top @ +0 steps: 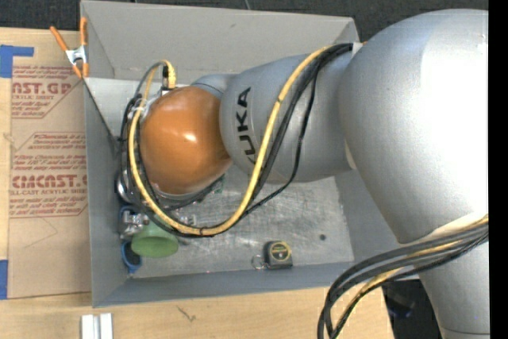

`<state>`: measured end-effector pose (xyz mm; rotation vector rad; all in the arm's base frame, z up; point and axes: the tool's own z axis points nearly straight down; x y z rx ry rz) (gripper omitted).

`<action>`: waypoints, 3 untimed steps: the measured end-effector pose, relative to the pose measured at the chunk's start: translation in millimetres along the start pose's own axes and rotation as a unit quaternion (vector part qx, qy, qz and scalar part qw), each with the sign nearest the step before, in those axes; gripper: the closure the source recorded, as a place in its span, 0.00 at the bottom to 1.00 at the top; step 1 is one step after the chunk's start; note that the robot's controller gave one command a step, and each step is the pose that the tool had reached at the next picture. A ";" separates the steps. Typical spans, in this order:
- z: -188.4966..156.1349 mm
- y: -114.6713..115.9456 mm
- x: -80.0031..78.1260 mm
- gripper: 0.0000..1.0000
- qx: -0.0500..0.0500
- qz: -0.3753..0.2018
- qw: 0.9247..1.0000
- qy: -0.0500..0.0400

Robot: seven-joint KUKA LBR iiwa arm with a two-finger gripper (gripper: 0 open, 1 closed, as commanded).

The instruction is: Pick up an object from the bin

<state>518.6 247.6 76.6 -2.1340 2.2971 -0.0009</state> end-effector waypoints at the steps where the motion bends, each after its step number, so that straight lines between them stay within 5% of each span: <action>1: -0.3 5.0 1.3 0.00 0.005 -0.110 0.994 -0.004; 2: -1.5 4.5 1.6 1.00 0.005 -0.110 0.994 -0.004; 3: -103.0 3.0 -0.9 1.00 0.001 -0.109 0.994 -0.001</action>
Offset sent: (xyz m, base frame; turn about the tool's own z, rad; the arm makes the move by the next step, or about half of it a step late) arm -0.0093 -0.0058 -0.0066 -0.2244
